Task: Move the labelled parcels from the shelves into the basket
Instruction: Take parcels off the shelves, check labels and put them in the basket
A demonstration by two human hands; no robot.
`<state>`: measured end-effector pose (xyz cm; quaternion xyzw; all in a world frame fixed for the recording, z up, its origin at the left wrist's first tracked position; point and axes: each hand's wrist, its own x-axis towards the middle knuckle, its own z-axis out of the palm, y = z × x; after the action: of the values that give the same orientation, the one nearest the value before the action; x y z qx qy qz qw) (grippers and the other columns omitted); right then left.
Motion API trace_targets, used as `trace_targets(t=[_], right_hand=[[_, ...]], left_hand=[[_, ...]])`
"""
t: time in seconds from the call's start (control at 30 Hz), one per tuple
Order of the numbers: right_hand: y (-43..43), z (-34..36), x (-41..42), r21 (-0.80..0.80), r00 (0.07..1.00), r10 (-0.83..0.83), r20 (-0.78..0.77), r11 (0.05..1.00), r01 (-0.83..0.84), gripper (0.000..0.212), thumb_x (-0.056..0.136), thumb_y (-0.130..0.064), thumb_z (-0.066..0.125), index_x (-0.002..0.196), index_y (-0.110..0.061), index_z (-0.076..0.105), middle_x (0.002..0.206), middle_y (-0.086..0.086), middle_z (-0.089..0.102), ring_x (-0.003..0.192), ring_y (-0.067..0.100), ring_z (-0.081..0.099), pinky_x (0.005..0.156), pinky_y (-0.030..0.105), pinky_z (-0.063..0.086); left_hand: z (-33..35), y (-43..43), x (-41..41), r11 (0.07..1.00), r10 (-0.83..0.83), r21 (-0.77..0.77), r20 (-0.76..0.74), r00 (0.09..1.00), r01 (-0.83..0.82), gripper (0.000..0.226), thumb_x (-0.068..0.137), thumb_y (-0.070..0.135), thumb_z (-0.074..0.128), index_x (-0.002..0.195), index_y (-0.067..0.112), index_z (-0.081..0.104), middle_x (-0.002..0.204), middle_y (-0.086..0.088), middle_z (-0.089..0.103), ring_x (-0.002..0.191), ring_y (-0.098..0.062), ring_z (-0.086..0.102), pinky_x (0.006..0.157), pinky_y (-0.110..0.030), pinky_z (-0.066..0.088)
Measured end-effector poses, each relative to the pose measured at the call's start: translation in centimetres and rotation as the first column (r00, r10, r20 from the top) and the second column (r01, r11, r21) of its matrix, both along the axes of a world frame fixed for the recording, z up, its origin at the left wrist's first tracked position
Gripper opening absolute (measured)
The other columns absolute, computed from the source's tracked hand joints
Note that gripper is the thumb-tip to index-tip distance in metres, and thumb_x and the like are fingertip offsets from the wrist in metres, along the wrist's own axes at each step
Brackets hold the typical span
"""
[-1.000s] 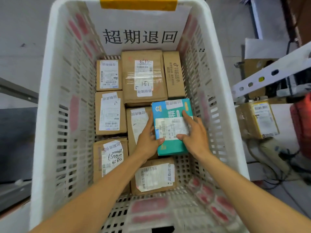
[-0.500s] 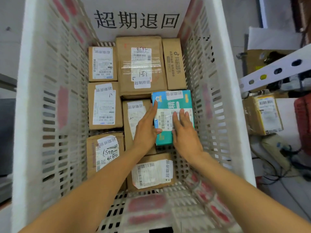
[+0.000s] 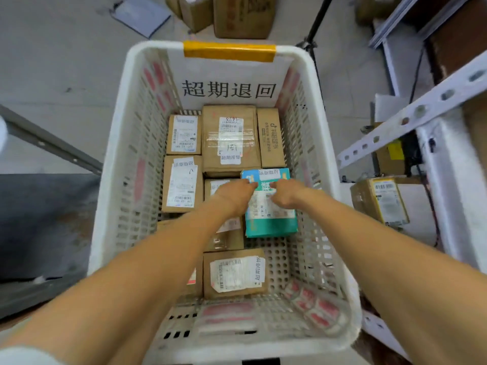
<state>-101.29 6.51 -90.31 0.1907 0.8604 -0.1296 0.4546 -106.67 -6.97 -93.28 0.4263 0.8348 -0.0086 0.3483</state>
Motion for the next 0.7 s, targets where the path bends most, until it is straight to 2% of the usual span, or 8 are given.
trace_targets(t=[0.07,0.17,0.33,0.5,0.6,0.7], right_hand=[[-0.3,3.2,0.0,-0.017,0.996,0.009,-0.086,1.0,-0.011,0.054,0.099,-0.024,0.045,0.151,-0.017,0.031,0.154,0.008,0.034,0.139,0.026,0.036,0.11,0.033,0.032],[-0.9,8.5,-0.2,0.007,0.986,0.079,-0.146,0.997,-0.079,0.053,0.097,-0.026,0.05,0.147,-0.013,0.038,0.149,0.01,0.042,0.133,0.027,0.044,0.106,0.033,0.037],[-3.0,18.7,-1.2,0.025,0.929,0.26,-0.264,0.965,-0.263,0.058,0.092,-0.035,0.059,0.144,-0.017,0.043,0.146,0.011,0.045,0.131,0.028,0.045,0.105,0.035,0.039],[-8.2,29.4,-2.5,0.077,0.788,0.488,-0.375,0.863,-0.498,0.061,0.085,-0.04,0.068,0.141,-0.026,0.047,0.142,0.003,0.05,0.126,0.025,0.049,0.103,0.036,0.043],[-12.5,35.3,-2.6,0.108,0.69,0.579,-0.434,0.794,-0.598,0.066,0.083,-0.04,0.07,0.142,-0.023,0.047,0.141,0.003,0.051,0.124,0.024,0.05,0.099,0.034,0.043],[-17.7,40.4,-1.9,0.151,0.571,0.674,-0.468,0.698,-0.7,0.066,0.08,-0.043,0.071,0.138,-0.02,0.052,0.139,0.002,0.053,0.123,0.025,0.051,0.103,0.039,0.043]], left_hand=[[3.5,-0.2,-0.4,0.999,0.052,0.008,-0.03,0.998,-0.052,0.057,0.094,0.012,0.052,0.146,0.014,0.031,0.137,-0.013,0.05,0.123,-0.03,0.05,0.096,-0.041,0.047],[9.4,-1.0,-0.6,0.991,0.128,0.04,-0.055,0.99,-0.126,0.043,0.095,0.015,0.051,0.137,0.012,0.043,0.133,-0.014,0.054,0.12,-0.031,0.052,0.095,-0.041,0.047],[19.9,-5.5,-0.5,0.966,0.258,0.072,-0.17,0.951,-0.249,0.049,0.091,0.018,0.059,0.138,0.016,0.045,0.135,-0.01,0.052,0.121,-0.029,0.051,0.094,-0.038,0.045],[29.0,-12.0,1.0,0.901,0.43,0.081,-0.276,0.859,-0.425,0.052,0.086,0.016,0.062,0.136,0.016,0.048,0.126,-0.012,0.057,0.108,-0.032,0.058,0.087,-0.042,0.051],[34.3,-16.7,3.0,0.841,0.534,0.118,-0.333,0.777,-0.528,0.054,0.085,0.021,0.065,0.136,0.017,0.048,0.126,-0.011,0.057,0.108,-0.032,0.057,0.086,-0.042,0.051],[39.7,-21.9,5.8,0.757,0.642,0.179,-0.386,0.662,-0.629,0.049,0.083,0.023,0.067,0.13,0.015,0.053,0.124,-0.011,0.059,0.11,-0.031,0.057,0.088,-0.04,0.051]])
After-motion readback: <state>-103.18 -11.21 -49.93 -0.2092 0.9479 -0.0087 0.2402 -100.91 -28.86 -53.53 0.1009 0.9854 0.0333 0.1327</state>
